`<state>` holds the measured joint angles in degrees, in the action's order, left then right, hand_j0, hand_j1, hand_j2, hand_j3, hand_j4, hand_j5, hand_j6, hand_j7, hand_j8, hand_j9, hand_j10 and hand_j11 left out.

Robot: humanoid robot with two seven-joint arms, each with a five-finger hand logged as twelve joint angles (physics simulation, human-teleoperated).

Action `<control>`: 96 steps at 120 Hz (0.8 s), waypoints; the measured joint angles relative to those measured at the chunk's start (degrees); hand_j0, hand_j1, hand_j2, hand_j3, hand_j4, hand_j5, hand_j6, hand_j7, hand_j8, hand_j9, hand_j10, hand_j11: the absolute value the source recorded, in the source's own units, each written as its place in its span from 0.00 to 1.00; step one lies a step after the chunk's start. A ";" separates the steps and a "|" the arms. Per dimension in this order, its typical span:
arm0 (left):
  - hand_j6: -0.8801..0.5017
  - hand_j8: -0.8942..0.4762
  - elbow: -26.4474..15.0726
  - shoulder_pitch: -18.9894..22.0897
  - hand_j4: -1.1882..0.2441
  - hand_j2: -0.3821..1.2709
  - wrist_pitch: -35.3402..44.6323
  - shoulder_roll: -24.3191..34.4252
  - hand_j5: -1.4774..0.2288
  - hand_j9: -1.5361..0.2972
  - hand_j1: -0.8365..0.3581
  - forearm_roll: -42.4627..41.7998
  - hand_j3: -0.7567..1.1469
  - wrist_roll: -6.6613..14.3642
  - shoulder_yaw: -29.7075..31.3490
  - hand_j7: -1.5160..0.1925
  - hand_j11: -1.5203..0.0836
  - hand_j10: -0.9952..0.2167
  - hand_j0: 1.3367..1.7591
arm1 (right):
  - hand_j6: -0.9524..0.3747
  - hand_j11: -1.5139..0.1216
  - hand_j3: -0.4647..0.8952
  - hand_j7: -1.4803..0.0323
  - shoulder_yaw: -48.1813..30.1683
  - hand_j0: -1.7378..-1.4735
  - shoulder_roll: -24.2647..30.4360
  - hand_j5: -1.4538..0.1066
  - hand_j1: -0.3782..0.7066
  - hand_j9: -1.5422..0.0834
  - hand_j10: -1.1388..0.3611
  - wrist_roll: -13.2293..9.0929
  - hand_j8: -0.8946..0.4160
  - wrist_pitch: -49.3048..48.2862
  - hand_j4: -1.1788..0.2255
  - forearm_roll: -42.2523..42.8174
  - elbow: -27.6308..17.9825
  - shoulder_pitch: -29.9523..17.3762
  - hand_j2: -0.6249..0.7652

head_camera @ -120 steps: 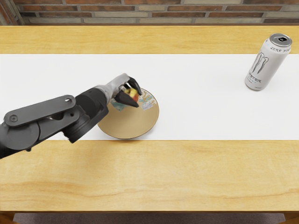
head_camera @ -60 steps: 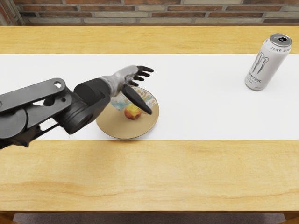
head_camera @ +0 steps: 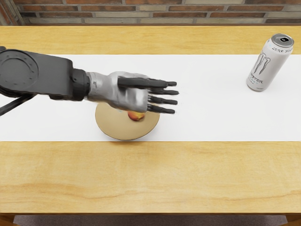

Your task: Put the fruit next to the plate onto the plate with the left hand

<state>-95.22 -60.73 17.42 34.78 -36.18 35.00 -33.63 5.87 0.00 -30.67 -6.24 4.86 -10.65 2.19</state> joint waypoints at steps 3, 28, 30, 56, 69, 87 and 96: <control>0.62 0.64 -0.08 0.06 0.81 0.23 -0.04 1.69 0.85 0.82 0.97 -1.49 0.40 0.00 -0.06 0.87 0.93 0.80 0.76 | 0.72 0.93 0.34 0.98 0.00 0.30 0.00 0.93 0.03 0.95 0.76 0.00 0.68 0.00 0.84 0.01 -0.01 0.00 0.45; 0.63 0.64 -1.39 5.51 0.82 0.23 -5.92 16.70 0.85 0.82 0.97 -6.13 0.40 0.00 -0.20 0.87 0.93 0.81 0.76 | 0.72 0.93 0.34 0.98 0.03 0.30 0.00 0.93 0.03 0.95 0.76 0.00 0.68 0.00 0.84 0.05 -0.28 0.05 0.45; 0.63 0.64 -1.44 6.37 0.82 0.23 -7.34 17.77 0.85 0.82 0.97 -6.24 0.40 0.00 -0.19 0.87 0.93 0.81 0.76 | 0.72 0.93 0.34 0.98 0.02 0.30 0.00 0.93 0.03 0.95 0.76 0.00 0.68 0.00 0.84 0.05 -0.32 0.05 0.45; 0.63 0.65 -1.63 12.03 0.82 0.23 -32.91 29.00 0.85 0.83 0.98 -6.75 0.40 0.00 0.18 0.88 0.94 0.81 0.76 | 0.72 0.93 0.34 0.98 0.02 0.30 0.00 0.93 0.03 0.95 0.76 0.00 0.68 -0.04 0.84 0.06 -0.83 0.20 0.45; 0.63 0.65 -1.54 12.89 0.82 0.23 -40.31 31.67 0.85 0.83 0.98 -6.68 0.40 0.00 0.28 0.88 0.94 0.81 0.76 | 0.72 0.93 0.34 0.98 0.01 0.30 0.00 0.93 0.03 0.95 0.76 0.00 0.68 -0.03 0.84 0.06 -1.19 0.25 0.45; 0.63 0.65 -1.38 13.98 0.82 0.23 -46.93 34.17 0.86 0.83 0.98 -6.48 0.40 0.00 0.35 0.88 0.94 0.81 0.76 | 0.72 0.93 0.34 0.98 0.01 0.30 0.00 0.93 0.03 0.95 0.76 0.00 0.68 -0.04 0.84 0.05 -1.34 0.26 0.45; 0.63 0.65 -1.32 14.01 0.82 0.23 -48.37 34.26 0.86 0.83 0.98 -6.39 0.40 0.00 0.35 0.88 0.94 0.81 0.76 | 0.72 0.93 0.34 0.98 0.01 0.30 0.00 0.93 0.03 0.95 0.76 0.00 0.68 -0.04 0.84 0.05 -1.36 0.27 0.45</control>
<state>-96.54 -46.72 -30.95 69.03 -42.57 35.00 -33.28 5.89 0.00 -30.67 -6.28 4.91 -12.02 2.46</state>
